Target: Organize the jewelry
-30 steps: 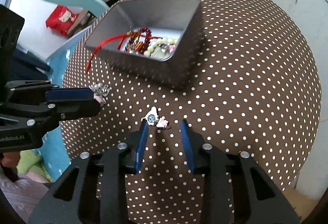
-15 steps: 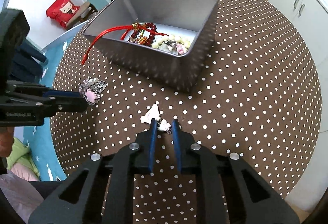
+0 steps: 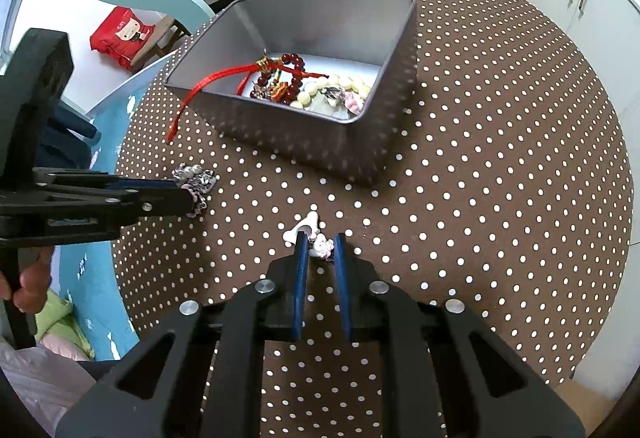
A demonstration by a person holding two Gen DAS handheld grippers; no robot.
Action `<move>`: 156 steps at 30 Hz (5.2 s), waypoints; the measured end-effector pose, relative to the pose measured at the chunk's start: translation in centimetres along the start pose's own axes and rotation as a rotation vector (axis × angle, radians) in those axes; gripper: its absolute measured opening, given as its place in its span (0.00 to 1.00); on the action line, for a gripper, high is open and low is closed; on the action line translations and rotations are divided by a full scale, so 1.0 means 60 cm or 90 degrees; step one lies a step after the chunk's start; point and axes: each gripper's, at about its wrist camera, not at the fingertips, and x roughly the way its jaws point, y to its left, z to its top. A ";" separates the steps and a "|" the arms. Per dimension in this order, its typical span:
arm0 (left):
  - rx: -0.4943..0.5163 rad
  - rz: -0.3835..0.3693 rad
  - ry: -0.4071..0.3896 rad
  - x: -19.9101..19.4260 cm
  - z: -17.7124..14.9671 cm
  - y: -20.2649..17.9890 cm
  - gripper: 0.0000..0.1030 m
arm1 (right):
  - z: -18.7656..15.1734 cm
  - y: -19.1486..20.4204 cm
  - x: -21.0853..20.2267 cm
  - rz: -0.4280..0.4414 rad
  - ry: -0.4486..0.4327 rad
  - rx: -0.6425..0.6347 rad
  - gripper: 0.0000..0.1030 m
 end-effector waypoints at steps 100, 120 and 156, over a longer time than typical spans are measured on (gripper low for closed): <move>0.011 -0.116 -0.215 -0.274 0.034 -0.036 0.07 | 0.091 0.113 -0.030 0.121 -0.112 -0.145 0.30; -0.074 -0.074 -0.189 -0.232 0.020 0.040 0.06 | 0.068 0.041 -0.092 0.092 -0.141 -0.003 0.02; -0.011 -0.147 -0.206 -0.232 0.107 -0.010 0.06 | 0.148 -0.006 -0.190 0.106 -0.213 0.062 0.02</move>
